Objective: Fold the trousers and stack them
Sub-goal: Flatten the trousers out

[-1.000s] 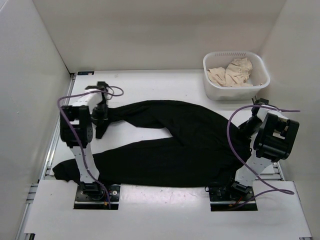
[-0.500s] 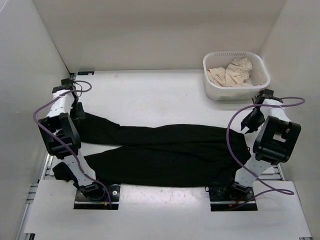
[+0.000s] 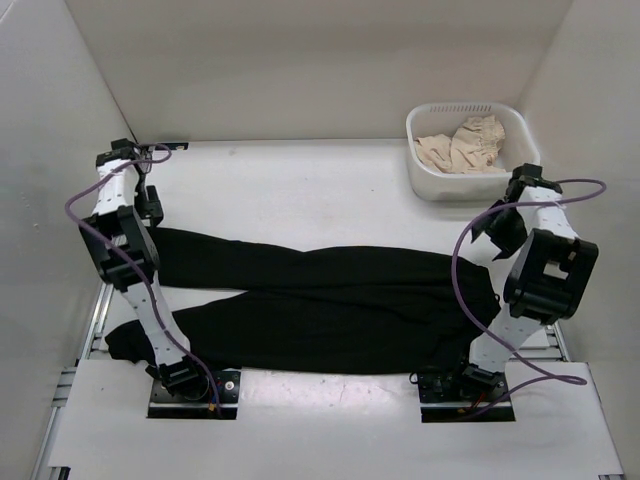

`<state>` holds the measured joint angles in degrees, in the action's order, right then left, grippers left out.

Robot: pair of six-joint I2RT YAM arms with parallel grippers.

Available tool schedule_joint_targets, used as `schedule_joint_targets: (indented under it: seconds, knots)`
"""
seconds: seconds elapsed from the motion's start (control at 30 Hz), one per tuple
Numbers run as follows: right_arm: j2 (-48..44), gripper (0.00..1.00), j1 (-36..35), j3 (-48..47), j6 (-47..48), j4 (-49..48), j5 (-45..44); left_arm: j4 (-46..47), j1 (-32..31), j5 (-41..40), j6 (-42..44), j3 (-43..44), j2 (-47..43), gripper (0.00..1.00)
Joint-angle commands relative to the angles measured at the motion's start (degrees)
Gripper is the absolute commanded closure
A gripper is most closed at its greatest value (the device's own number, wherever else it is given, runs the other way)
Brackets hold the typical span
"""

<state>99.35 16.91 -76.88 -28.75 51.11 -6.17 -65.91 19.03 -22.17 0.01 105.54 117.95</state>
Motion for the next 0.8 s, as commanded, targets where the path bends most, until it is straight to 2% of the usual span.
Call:
schedule_joint_targets:
  seconds: [0.0, 0.1, 0.23, 0.3, 0.33, 0.4, 0.43, 0.47, 0.5, 0.53, 0.67, 0.77]
  knots:
    - [4.5, 0.26, -2.1, -3.3, -2.1, 0.3, 0.1, 3.1, -0.5, 0.6, 0.0, 3.4, 8.7, 0.00]
    - [7.9, 0.25, -2.9, -4.1, -2.7, 0.8, -0.6, 4.8, -0.5, -0.1, 0.0, 4.7, 14.1, 0.00]
    - [9.5, 0.25, -3.5, -1.5, -3.8, 0.3, 1.1, 7.1, 0.0, -1.2, 0.0, 1.1, 17.2, 0.00]
    - [10.1, 0.32, -3.5, 0.8, -3.9, -1.6, 3.0, 9.0, 0.0, -1.2, 0.0, -0.6, 17.8, 0.00]
    - [10.7, 0.35, -3.5, 1.3, -4.4, -1.6, 3.7, 9.0, 0.0, -1.2, 0.0, -1.2, 17.8, 0.03]
    - [12.1, 0.48, -3.5, 2.0, -4.4, -2.2, 4.4, 9.7, 0.0, -0.3, 0.0, -2.6, 17.8, 0.22]
    - [12.6, 0.65, -3.5, 2.0, -4.4, -2.2, 5.0, 9.7, 0.0, 0.3, 0.0, -2.6, 17.8, 0.45]
    - [13.4, 0.73, -3.5, 2.0, -4.4, -2.7, 5.0, 9.7, 0.6, 0.8, 0.0, -3.4, 17.8, 0.59]
    - [13.4, 0.90, -3.5, 2.0, -4.4, -2.7, 5.0, 9.7, 0.6, 0.8, 0.0, -4.2, 17.1, 0.73]
    - [13.9, 0.98, -3.5, 2.0, -4.4, -2.7, 5.0, 9.7, 0.6, 0.8, 0.0, -4.2, 17.1, 0.84]
    - [12.5, 1.00, -2.8, 1.4, -4.4, -2.7, 5.6, 9.7, 2.5, 2.0, 0.0, -5.4, 12.8, 0.86]
    - [7.7, 1.00, -2.1, 0.1, -4.9, -2.7, 4.4, 9.7, 3.7, 2.6, 0.0, -5.4, 8.0, 0.86]
